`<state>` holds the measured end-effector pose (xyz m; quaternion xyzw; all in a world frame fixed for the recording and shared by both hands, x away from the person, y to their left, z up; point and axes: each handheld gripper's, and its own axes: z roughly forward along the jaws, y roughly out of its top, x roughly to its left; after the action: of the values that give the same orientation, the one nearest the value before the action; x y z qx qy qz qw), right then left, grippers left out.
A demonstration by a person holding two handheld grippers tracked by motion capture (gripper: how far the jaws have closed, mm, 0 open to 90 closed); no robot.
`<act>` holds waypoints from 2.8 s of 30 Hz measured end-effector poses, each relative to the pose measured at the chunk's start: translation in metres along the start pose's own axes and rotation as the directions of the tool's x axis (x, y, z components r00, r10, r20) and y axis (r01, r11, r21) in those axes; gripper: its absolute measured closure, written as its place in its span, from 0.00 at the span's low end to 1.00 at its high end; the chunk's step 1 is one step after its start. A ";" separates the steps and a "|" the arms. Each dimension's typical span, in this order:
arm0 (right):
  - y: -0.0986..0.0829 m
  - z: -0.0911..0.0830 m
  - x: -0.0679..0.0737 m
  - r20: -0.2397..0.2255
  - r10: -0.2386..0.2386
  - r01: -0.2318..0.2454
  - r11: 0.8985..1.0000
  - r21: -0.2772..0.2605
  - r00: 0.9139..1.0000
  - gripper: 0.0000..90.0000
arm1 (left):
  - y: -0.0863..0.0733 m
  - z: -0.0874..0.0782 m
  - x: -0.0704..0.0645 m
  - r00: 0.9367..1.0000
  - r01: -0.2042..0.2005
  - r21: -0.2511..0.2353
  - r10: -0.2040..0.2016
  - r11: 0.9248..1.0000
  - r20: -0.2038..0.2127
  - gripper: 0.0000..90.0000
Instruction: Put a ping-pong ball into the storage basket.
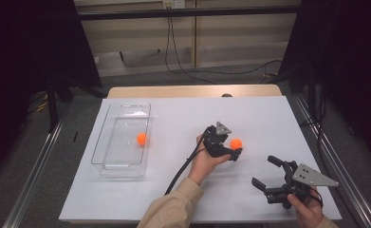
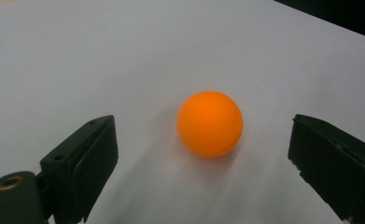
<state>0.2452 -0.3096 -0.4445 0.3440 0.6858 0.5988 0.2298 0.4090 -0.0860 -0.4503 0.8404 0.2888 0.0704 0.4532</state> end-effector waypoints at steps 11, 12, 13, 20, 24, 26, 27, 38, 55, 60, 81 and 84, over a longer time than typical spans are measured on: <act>0.000 0.001 0.000 -0.001 -0.005 0.005 1.000 0.001 1.000 0.02 | -0.001 0.005 0.000 1.000 -0.001 0.013 0.001 1.000 0.010 0.11; 0.000 0.001 0.001 0.000 -0.002 0.002 1.000 0.003 1.000 0.02 | -0.001 0.006 -0.001 1.000 0.001 0.015 -0.001 1.000 0.013 0.11; 0.000 0.000 0.001 0.000 -0.001 0.001 1.000 0.005 1.000 0.02 | -0.001 0.007 -0.001 1.000 -0.005 0.017 0.005 1.000 0.011 0.11; 0.000 0.000 0.001 -0.002 -0.001 0.001 1.000 0.003 1.000 0.02 | 0.000 0.013 -0.002 1.000 -0.014 0.037 0.013 0.999 0.011 0.13; 0.000 0.000 0.000 0.000 -0.002 0.002 1.000 0.003 1.000 0.02 | -0.001 0.016 0.000 1.000 -0.005 0.041 0.004 0.999 0.008 0.16; 0.000 0.000 0.000 -0.001 -0.002 0.002 1.000 0.004 1.000 0.02 | -0.001 0.017 0.001 1.000 -0.001 0.046 0.001 0.999 0.008 0.17; 0.000 0.000 0.000 -0.001 -0.002 0.002 1.000 0.004 1.000 0.02 | -0.001 0.017 0.001 1.000 -0.007 0.048 0.006 0.999 0.007 0.19; 0.000 -0.001 0.000 -0.002 0.000 0.000 1.000 0.002 1.000 0.02 | 0.001 0.021 -0.002 0.999 -0.034 0.046 0.033 0.998 0.026 0.36; 0.000 -0.002 0.000 -0.001 0.000 0.000 1.000 -0.001 1.000 0.02 | 0.001 0.028 -0.003 0.999 -0.032 0.067 0.030 0.997 0.022 0.51; 0.000 -0.002 0.000 -0.001 -0.001 0.001 1.000 -0.001 1.000 0.02 | 0.002 0.029 -0.003 0.999 -0.033 0.067 0.031 0.997 0.025 0.54; 0.000 -0.002 0.000 0.002 -0.002 0.002 1.000 -0.001 1.000 0.02 | 0.005 0.018 -0.004 0.999 -0.024 0.070 0.021 0.997 0.043 0.56; 0.000 -0.002 0.000 0.003 -0.002 0.002 1.000 -0.001 1.000 0.02 | 0.006 0.015 -0.005 0.999 -0.020 0.066 0.016 0.998 0.050 0.56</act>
<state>0.2434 -0.3112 -0.4443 0.3438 0.6856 0.5984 0.2315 0.4134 -0.1017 -0.4530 0.8590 0.2721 0.0438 0.4314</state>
